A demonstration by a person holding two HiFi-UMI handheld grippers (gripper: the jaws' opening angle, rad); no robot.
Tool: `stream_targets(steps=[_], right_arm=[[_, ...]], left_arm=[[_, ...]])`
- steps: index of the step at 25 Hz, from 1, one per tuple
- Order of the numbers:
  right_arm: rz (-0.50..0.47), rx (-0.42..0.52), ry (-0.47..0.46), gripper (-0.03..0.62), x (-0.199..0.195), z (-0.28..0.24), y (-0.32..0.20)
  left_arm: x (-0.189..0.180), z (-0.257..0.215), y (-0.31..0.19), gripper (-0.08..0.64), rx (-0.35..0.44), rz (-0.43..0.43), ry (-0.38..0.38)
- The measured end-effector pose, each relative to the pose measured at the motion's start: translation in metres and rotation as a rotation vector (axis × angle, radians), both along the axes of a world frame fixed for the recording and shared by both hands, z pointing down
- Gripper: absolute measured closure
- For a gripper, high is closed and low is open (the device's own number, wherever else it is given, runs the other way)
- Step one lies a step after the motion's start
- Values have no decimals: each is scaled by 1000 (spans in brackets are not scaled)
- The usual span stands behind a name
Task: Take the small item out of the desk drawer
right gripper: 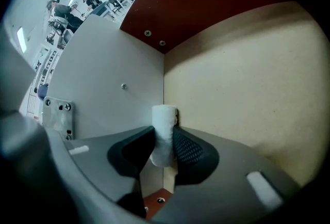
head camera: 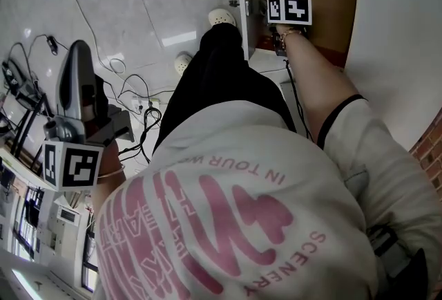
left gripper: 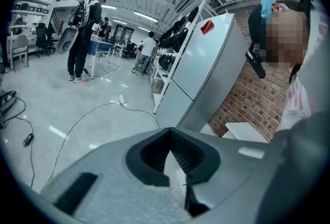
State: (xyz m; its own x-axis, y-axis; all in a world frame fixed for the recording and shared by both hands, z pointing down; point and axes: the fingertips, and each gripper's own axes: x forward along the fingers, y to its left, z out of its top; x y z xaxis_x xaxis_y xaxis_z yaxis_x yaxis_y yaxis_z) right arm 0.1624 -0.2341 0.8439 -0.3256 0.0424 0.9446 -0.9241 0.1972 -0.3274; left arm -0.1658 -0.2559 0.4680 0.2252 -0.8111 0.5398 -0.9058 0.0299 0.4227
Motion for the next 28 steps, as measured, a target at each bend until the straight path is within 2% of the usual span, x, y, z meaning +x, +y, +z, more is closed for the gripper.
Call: stream_targets(steps=[11,18,28], right_arm=[[-11,-31,97,469,1,-2,2],[11,-30,171,469,0,-9,-1],[-30,-22,195,469,0,-6,0]], left_arm=[[-25,18,49,557,5,-72,80],[-49,23,68,555,-1,-97,102],[-51,29,75,557,7,-109,109]])
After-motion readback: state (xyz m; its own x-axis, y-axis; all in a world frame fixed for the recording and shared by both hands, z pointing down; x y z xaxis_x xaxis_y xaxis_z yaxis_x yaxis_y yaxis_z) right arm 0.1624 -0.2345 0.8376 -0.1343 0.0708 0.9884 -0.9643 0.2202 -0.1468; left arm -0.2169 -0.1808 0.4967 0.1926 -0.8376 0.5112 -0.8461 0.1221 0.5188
